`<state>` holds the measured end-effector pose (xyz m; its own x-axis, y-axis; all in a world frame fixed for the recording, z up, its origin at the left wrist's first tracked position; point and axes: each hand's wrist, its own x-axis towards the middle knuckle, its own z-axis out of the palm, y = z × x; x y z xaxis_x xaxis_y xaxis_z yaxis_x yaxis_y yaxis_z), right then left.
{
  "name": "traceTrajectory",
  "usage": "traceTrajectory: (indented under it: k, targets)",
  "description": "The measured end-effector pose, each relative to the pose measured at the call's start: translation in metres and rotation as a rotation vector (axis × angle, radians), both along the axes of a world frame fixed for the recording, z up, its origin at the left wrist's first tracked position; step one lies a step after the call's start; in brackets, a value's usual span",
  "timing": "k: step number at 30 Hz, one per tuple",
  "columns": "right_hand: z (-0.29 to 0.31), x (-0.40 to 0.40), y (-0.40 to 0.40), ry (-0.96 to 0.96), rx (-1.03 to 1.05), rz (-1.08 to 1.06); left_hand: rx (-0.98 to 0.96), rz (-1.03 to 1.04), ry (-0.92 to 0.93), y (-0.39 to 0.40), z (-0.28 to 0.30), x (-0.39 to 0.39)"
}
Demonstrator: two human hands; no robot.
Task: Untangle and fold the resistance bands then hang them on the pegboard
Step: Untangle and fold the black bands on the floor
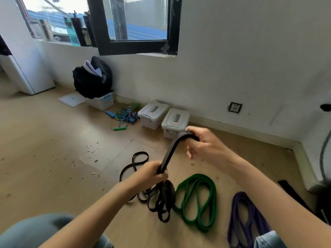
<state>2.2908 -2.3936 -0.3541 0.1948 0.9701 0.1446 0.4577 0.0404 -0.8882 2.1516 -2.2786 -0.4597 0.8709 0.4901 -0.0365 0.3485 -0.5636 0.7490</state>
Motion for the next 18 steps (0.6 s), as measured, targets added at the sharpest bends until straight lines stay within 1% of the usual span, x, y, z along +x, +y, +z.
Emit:
traceTrajectory:
  k: [1, 2, 3, 4, 5, 6, 7, 8, 9, 10, 11, 12, 13, 15, 16, 18]
  targets:
    - [0.003, 0.003, -0.002, 0.13, 0.056, -0.042, -0.015, 0.006, 0.028, 0.003, -0.003, -0.004]
    - [0.005, 0.007, -0.004, 0.254, 0.097, -0.092, -0.037, 0.043, 0.001, 0.006, 0.001, -0.006]
    - [0.006, 0.012, -0.005, 0.344, 0.134, -0.143, -0.048, 0.103, -0.118, 0.011, 0.012, -0.006]
    - [0.007, 0.018, -0.005, 0.371, 0.165, -0.188, -0.038, 0.166, -0.318, 0.016, 0.03, -0.006]
    - [0.008, 0.025, -0.006, 0.323, 0.182, -0.211, 0.008, 0.21, -0.558, 0.021, 0.053, -0.008]
    - [0.008, 0.03, -0.007, 0.213, 0.163, -0.194, 0.087, 0.225, -0.76, 0.025, 0.075, -0.011]
    - [0.006, 0.033, -0.008, 0.076, 0.097, -0.133, 0.177, 0.225, -0.873, 0.029, 0.093, -0.015]
    - [0.001, 0.034, -0.008, -0.036, -0.006, -0.046, 0.287, 0.24, -0.873, 0.031, 0.101, -0.017]
    - [-0.007, 0.035, -0.009, -0.105, -0.132, 0.041, 0.427, 0.248, -0.711, 0.032, 0.102, -0.018]
    - [-0.016, 0.034, -0.011, -0.151, -0.265, 0.1, 0.567, 0.213, -0.383, 0.027, 0.094, -0.017]
    - [-0.025, 0.034, -0.013, -0.193, -0.377, 0.123, 0.643, 0.143, -0.018, 0.02, 0.081, -0.016]
    - [-0.032, 0.034, -0.014, -0.231, -0.449, 0.107, 0.651, 0.062, 0.19, 0.012, 0.069, -0.014]
    - [-0.037, 0.036, -0.015, -0.25, -0.467, 0.055, 0.593, -0.003, 0.199, 0.005, 0.063, -0.011]
    - [-0.038, 0.036, -0.017, -0.246, -0.398, -0.047, 0.486, -0.067, 0.001, -0.007, 0.064, -0.007]
    - [-0.037, 0.033, -0.016, -0.253, -0.355, -0.048, 0.459, -0.079, -0.067, -0.011, 0.067, -0.005]
    - [-0.037, 0.025, -0.013, -0.272, -0.296, -0.015, 0.439, -0.157, -0.103, -0.014, 0.075, -0.005]
